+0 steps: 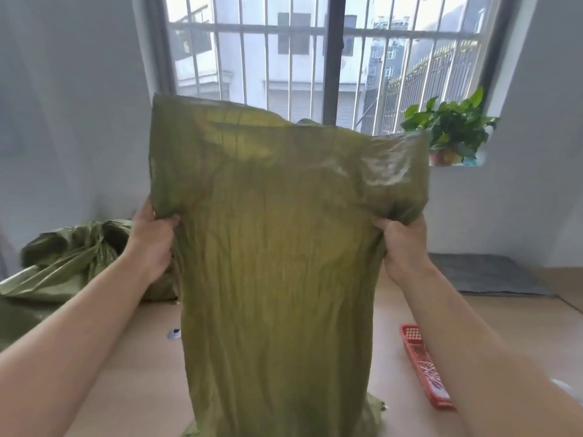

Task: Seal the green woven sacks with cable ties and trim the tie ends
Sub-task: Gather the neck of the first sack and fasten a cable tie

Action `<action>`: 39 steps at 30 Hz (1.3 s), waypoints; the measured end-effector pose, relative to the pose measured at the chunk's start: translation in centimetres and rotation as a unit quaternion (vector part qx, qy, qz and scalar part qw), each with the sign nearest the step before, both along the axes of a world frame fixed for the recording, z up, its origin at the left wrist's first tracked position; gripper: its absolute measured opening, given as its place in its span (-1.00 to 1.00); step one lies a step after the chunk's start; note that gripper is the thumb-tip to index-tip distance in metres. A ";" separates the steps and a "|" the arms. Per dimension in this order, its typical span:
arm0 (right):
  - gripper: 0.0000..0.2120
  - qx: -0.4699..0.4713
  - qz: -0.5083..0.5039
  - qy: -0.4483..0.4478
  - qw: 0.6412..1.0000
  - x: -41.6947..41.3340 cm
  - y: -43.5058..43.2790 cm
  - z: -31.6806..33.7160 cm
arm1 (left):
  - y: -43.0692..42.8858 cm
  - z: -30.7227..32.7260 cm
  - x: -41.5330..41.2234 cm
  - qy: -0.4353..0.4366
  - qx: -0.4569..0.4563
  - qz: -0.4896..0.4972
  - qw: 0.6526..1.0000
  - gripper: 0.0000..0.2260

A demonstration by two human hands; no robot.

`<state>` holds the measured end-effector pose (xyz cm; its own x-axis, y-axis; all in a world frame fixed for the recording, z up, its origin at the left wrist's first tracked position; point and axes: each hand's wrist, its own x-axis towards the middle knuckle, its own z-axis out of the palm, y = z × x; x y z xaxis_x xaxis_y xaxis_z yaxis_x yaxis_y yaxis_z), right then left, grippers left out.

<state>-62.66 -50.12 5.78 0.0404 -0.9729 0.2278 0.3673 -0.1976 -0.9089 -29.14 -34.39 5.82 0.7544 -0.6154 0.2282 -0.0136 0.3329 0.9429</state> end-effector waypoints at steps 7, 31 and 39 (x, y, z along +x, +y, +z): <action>-0.41 0.085 0.062 0.026 0.994 -0.5 1.0 -1.5 | 1.5 -3.9 -0.1 0.028 0.107 -0.155 0.982 -0.69; -0.65 -0.042 0.006 0.119 0.992 -1.3 0.6 -1.9 | 2.8 -3.3 -0.1 0.013 0.135 -0.118 0.984 -0.73; -0.63 0.002 -0.055 0.234 0.971 0.2 0.8 -0.9 | 1.1 -2.9 -1.3 -0.030 0.164 -0.081 0.983 -0.82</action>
